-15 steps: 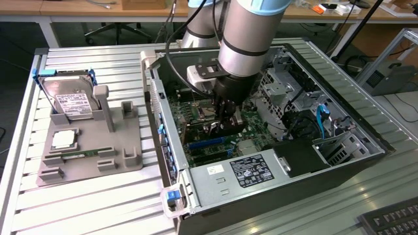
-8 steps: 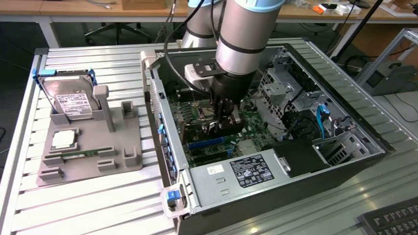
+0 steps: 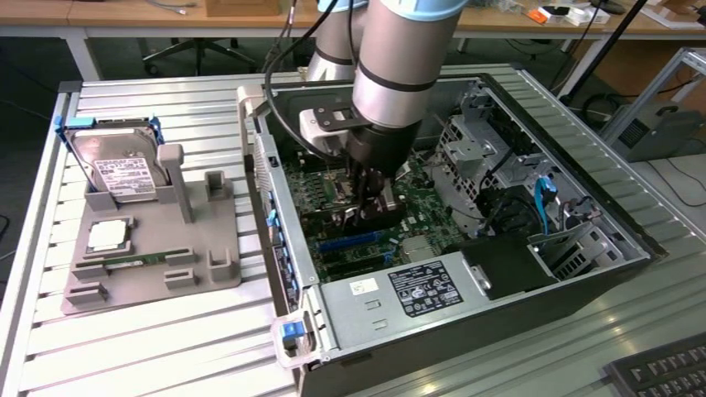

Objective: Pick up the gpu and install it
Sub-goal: 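Insert the gpu into the slot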

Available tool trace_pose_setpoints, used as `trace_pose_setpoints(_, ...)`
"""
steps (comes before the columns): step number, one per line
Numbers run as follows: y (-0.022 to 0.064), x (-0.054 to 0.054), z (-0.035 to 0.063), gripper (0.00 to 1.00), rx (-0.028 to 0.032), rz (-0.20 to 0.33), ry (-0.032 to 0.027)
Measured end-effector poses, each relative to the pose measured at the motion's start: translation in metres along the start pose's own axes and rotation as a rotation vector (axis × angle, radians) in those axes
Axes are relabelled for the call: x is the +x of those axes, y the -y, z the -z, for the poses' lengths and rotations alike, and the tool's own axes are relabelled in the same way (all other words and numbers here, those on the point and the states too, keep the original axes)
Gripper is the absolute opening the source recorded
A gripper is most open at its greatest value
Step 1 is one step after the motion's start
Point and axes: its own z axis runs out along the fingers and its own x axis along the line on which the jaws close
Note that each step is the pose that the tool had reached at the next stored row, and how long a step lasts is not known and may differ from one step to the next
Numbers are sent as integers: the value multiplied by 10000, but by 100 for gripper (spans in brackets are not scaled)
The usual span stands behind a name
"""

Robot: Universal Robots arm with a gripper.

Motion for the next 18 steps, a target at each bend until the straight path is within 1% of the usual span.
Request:
trace_pose_setpoints(3, -27, 0, -4, 27, -2, -72, 0)
trace_pose_setpoints(12, -31, 0, -82, 27, -2, -125, 0)
trace_pose_setpoints(18, -47, 0, -105, 27, -2, -147, 0)
